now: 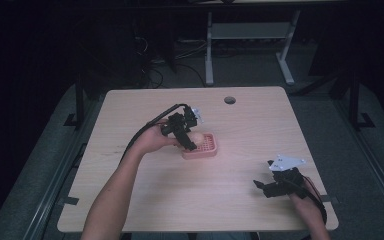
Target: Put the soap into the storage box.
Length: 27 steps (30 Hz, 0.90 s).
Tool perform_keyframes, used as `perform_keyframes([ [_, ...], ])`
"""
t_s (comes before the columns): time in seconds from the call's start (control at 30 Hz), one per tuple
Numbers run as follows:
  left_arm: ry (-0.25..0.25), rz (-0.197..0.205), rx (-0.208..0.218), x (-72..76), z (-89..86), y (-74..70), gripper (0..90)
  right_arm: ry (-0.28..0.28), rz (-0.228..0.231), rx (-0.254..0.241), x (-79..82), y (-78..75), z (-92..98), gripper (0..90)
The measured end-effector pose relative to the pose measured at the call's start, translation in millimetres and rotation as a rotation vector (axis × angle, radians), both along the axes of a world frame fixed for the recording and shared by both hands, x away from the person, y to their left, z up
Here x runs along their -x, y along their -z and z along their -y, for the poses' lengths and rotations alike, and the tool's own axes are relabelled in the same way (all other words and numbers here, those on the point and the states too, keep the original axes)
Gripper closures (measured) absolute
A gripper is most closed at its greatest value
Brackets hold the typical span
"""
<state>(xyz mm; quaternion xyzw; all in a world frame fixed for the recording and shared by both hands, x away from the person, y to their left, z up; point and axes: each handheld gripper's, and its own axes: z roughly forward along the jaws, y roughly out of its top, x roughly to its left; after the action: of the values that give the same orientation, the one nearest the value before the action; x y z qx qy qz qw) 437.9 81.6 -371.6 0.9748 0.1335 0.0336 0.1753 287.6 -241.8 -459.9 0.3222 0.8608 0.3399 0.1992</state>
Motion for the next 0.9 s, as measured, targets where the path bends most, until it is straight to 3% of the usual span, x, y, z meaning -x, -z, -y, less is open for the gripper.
perform_keyframes([
  [0.67,0.002,-0.006,-0.008,-14.2,15.6,9.1,31.4,0.008,-0.007,-0.016,0.2,0.1,0.3,13.8],
  [0.9,0.007,-0.025,-0.022,-18.4,22.2,18.8,31.4,0.007,-0.007,-0.016,0.1,0.2,0.4,13.8],
])
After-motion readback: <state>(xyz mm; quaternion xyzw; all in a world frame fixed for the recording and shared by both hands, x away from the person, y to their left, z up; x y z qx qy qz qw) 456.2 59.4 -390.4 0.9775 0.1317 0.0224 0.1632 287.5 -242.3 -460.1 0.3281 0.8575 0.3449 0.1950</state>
